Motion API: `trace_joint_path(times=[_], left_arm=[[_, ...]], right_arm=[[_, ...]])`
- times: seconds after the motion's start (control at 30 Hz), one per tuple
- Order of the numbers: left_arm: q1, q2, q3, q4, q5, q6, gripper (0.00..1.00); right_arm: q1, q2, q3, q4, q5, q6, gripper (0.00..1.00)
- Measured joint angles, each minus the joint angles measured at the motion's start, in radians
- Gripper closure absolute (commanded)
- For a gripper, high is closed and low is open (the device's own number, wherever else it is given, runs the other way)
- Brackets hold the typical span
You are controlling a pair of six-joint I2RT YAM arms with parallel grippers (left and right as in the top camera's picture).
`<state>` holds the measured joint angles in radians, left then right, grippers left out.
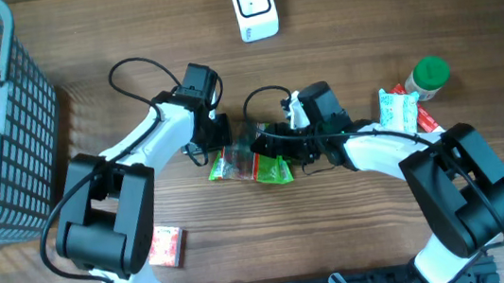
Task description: Scan the item barcode
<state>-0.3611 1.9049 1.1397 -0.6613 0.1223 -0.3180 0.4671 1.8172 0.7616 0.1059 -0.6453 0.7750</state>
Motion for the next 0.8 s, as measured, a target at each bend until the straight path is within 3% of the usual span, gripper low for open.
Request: trace_joint_path(times=[0.17, 0.53, 0.67, 0.8], left_arm=[[0.0, -0.001, -0.002, 0.0, 0.01, -0.018, 0.96], [-0.032, -0.001, -0.01, -0.008, 0.089, -0.029, 0.96], [-0.055, -0.001, -0.009, -0.008, 0.084, -0.029, 0.96], [-0.06, -0.001, -0.009, -0.009, 0.081, -0.029, 0.96]], right_arm=[[0.035, 0.0, -0.006, 0.046, 0.0, -0.015, 0.27], [0.095, 0.004, -0.04, 0.144, -0.007, -0.066, 0.37], [0.095, 0.01, -0.048, 0.185, -0.024, -0.072, 0.48], [0.095, 0.013, -0.055, 0.212, -0.028, -0.093, 0.77]])
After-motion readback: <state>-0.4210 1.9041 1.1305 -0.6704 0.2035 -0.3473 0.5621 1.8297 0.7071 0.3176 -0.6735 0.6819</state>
